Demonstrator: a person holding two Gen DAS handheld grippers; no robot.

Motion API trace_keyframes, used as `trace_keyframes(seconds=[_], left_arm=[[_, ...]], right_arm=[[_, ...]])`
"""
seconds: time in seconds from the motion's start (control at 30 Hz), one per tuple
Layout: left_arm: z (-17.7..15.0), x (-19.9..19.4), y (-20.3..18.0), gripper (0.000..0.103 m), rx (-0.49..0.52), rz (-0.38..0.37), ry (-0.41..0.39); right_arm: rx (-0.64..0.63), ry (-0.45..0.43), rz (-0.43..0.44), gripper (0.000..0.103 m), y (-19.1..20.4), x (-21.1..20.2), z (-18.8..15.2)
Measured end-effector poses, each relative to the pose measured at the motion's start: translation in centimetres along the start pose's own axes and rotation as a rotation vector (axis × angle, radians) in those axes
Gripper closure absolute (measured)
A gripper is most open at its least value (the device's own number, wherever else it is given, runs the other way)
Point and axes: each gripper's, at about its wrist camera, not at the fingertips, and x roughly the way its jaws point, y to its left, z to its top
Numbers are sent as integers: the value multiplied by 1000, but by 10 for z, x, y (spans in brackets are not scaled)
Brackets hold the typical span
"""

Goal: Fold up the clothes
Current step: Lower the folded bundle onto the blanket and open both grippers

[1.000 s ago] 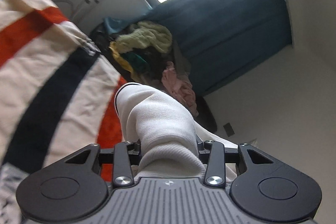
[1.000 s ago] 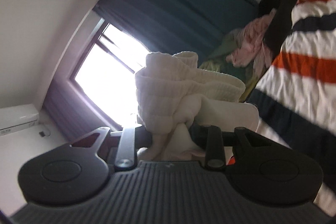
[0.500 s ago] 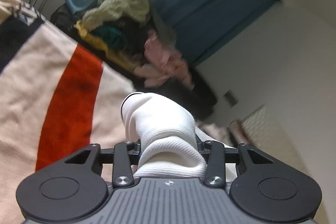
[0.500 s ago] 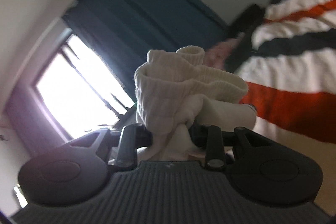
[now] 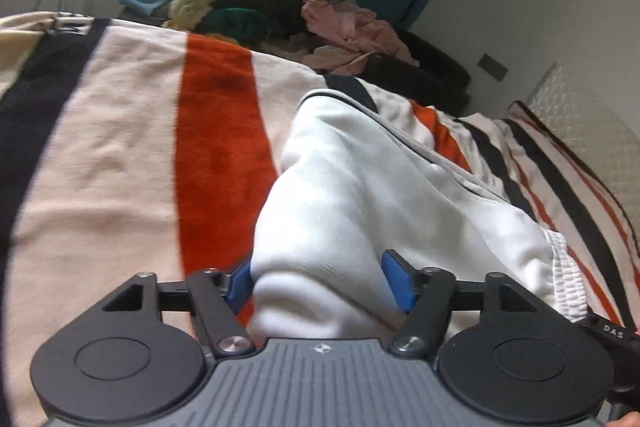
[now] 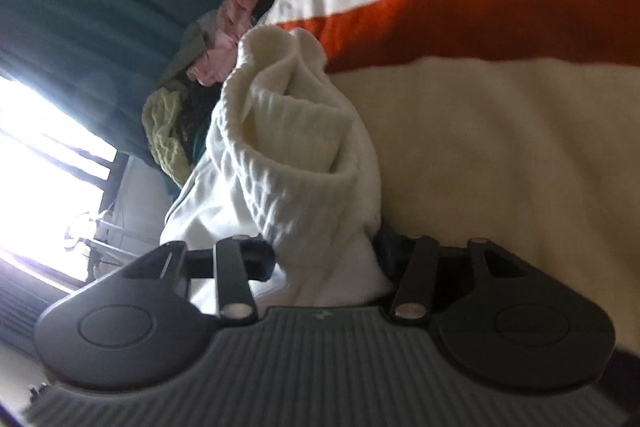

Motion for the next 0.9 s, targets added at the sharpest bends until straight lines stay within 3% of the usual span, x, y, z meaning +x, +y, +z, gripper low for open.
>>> trace_keyframes(seconds=[0.13, 0.3, 0.57, 0.7, 0.77, 0.83, 0.9], left_arm=[[8, -52, -22, 35, 75, 70, -7], [12, -136, -56, 26, 189, 92, -68], [5, -268, -105, 13, 260, 20, -153], [-9, -331, -124, 4, 299, -7, -209], [-18, -361, -131, 2, 327, -15, -235], [-29, -388, -137, 0, 346, -12, -270], [-40, -413, -142, 0, 362, -8, -307]], right_arm=[[-4, -27, -55, 52, 9, -46, -9], [-207, -134, -55, 52, 55, -118, -22], [-546, -233, 63, 52, 140, -236, -56], [-649, -270, 106, 52, 162, -290, -78], [-676, -291, 104, 45, 168, -310, -87], [-707, -325, 94, 14, 173, -331, -98], [-737, -361, 95, 13, 172, -346, -108]])
